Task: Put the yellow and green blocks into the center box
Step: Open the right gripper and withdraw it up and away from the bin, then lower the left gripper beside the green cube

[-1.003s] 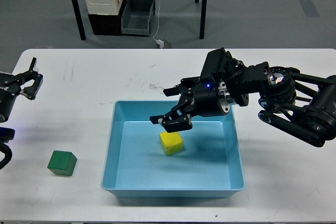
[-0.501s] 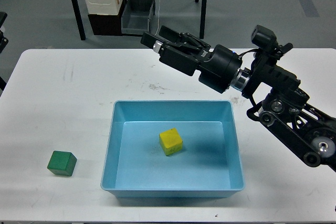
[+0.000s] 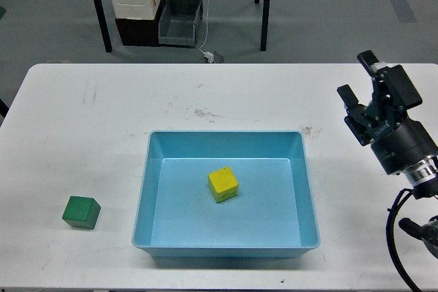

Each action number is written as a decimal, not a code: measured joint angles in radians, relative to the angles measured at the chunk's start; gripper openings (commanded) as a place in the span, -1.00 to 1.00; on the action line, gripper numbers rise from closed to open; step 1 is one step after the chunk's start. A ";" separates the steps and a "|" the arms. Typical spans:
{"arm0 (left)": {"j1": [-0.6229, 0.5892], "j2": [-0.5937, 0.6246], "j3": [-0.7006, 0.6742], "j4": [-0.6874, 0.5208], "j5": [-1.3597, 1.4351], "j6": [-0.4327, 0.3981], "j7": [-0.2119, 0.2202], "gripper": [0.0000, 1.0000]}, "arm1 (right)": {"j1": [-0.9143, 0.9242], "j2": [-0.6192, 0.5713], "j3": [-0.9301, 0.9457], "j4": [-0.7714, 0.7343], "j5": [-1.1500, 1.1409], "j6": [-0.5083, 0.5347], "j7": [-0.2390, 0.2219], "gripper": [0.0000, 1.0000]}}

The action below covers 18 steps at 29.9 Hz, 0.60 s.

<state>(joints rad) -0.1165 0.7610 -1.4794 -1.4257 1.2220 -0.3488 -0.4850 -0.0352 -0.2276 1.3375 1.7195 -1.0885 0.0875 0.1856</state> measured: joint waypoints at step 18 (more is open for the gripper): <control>-0.010 0.449 0.546 -0.112 0.638 0.093 -0.004 0.98 | -0.319 -0.088 0.274 0.005 0.188 0.005 0.038 0.99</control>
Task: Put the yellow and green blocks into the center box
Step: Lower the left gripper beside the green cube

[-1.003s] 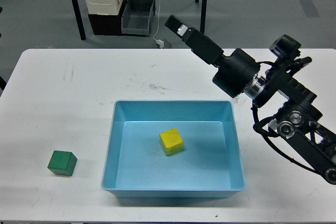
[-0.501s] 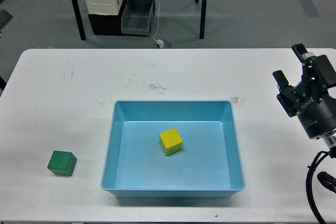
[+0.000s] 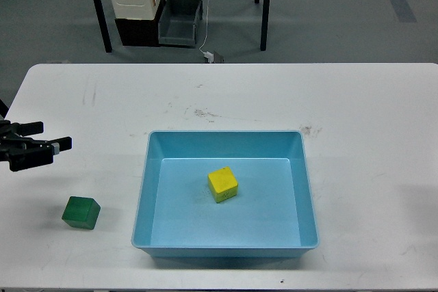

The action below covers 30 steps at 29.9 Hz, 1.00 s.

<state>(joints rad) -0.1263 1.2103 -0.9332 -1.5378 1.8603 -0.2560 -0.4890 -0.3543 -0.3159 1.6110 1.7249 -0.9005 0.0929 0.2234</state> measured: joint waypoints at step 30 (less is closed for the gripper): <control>-0.003 -0.067 0.266 0.080 0.248 0.073 0.000 0.98 | -0.015 0.010 0.000 -0.004 0.000 -0.005 0.003 0.99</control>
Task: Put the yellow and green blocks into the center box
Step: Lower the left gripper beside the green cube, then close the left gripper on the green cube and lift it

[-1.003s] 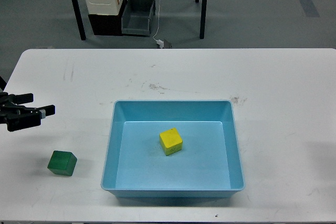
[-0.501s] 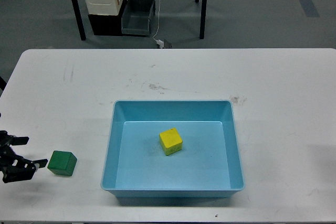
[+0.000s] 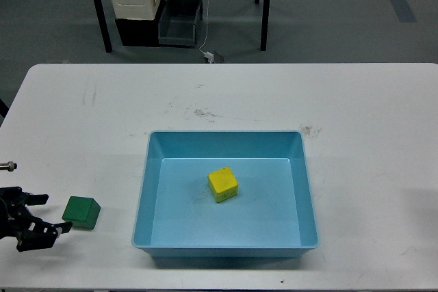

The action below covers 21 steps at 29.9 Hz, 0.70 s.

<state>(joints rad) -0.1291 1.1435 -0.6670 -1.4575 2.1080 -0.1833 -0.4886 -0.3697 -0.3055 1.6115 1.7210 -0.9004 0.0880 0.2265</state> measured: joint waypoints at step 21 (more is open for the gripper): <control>-0.057 -0.129 0.032 0.066 0.002 0.043 0.000 0.48 | -0.008 -0.001 0.001 0.000 0.000 -0.006 0.000 0.99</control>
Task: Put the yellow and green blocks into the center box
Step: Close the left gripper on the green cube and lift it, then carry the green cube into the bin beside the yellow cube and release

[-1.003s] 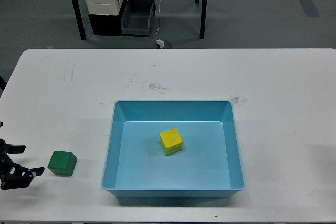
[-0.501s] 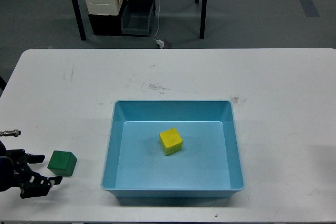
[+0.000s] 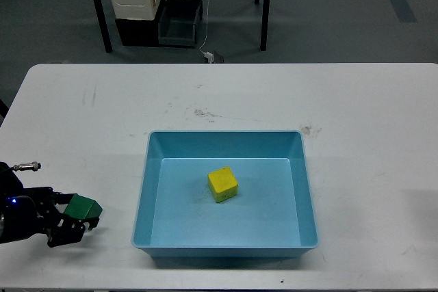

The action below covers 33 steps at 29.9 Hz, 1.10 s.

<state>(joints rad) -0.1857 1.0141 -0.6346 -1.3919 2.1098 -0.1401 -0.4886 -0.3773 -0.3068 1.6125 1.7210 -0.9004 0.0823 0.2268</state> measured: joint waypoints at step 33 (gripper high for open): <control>-0.230 0.056 0.038 0.061 -0.175 0.229 0.000 -0.62 | -0.004 0.003 0.004 -0.005 0.000 -0.003 0.000 0.99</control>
<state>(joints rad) -0.4154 1.0701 -0.5963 -1.3310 1.9344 0.0884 -0.4887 -0.3812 -0.3040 1.6164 1.7158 -0.9004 0.0790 0.2269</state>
